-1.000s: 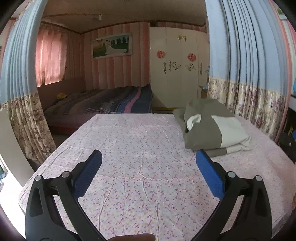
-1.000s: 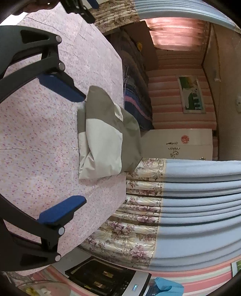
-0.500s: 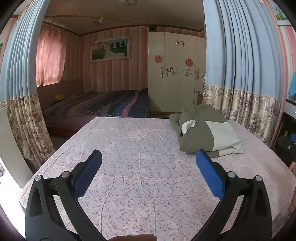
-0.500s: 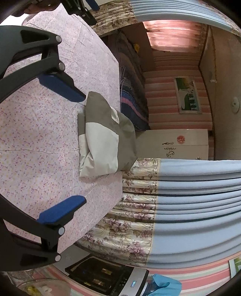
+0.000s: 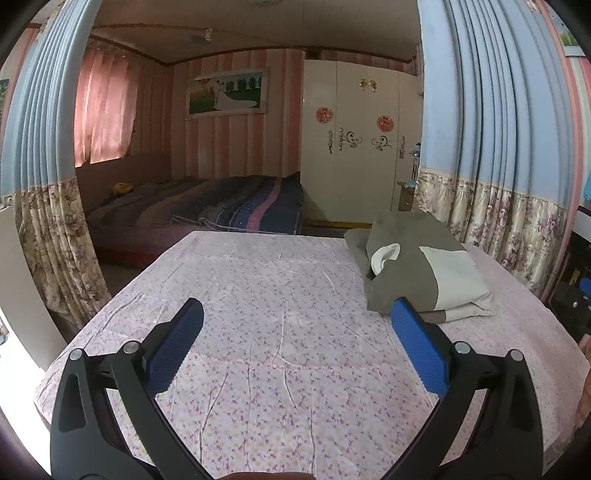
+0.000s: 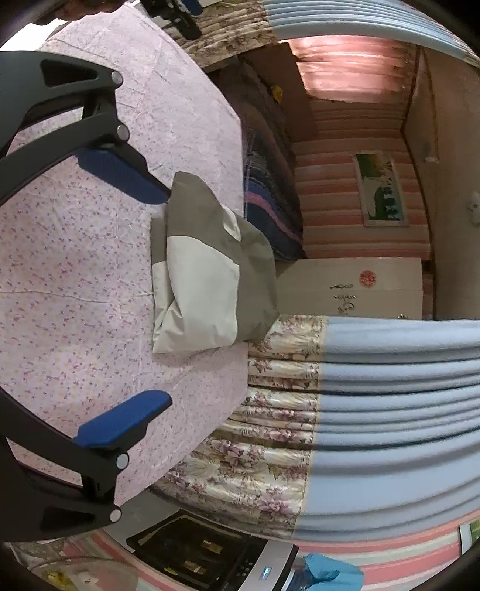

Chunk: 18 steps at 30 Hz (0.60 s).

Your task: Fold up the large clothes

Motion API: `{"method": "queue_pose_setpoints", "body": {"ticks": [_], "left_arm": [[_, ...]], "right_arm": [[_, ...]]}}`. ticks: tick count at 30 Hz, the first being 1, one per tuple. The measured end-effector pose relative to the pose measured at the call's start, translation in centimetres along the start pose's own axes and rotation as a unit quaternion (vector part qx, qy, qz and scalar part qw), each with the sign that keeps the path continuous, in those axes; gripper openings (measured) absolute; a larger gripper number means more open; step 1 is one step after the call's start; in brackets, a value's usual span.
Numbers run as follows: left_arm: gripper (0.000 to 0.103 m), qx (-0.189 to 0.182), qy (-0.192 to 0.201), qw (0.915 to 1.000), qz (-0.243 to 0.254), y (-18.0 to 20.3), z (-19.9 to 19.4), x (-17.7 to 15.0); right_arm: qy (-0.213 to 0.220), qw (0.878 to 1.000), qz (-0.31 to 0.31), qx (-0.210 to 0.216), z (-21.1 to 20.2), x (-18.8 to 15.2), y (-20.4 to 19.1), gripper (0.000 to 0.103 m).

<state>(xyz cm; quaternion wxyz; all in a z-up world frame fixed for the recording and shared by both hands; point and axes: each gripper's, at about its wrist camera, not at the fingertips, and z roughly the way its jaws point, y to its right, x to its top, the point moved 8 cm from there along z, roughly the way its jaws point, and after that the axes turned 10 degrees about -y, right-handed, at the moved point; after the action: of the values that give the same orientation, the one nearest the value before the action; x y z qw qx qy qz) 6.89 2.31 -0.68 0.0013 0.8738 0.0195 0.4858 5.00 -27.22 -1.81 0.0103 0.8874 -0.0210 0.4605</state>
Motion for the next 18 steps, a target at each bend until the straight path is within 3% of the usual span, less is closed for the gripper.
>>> {"method": "queue_pose_setpoints", "body": {"ticks": [11,18], "left_arm": [[0.100,0.032,-0.017,0.9994,-0.001,-0.3,4.6,0.3],[0.100,0.030,-0.014,0.9994,-0.005,-0.4,5.6,0.0]], "right_arm": [[-0.011,1.000,-0.012,-0.016,3.6,0.6,-0.3,0.101],[-0.030,0.999,-0.010,-0.014,5.7,-0.3,-0.3,0.101]]}}
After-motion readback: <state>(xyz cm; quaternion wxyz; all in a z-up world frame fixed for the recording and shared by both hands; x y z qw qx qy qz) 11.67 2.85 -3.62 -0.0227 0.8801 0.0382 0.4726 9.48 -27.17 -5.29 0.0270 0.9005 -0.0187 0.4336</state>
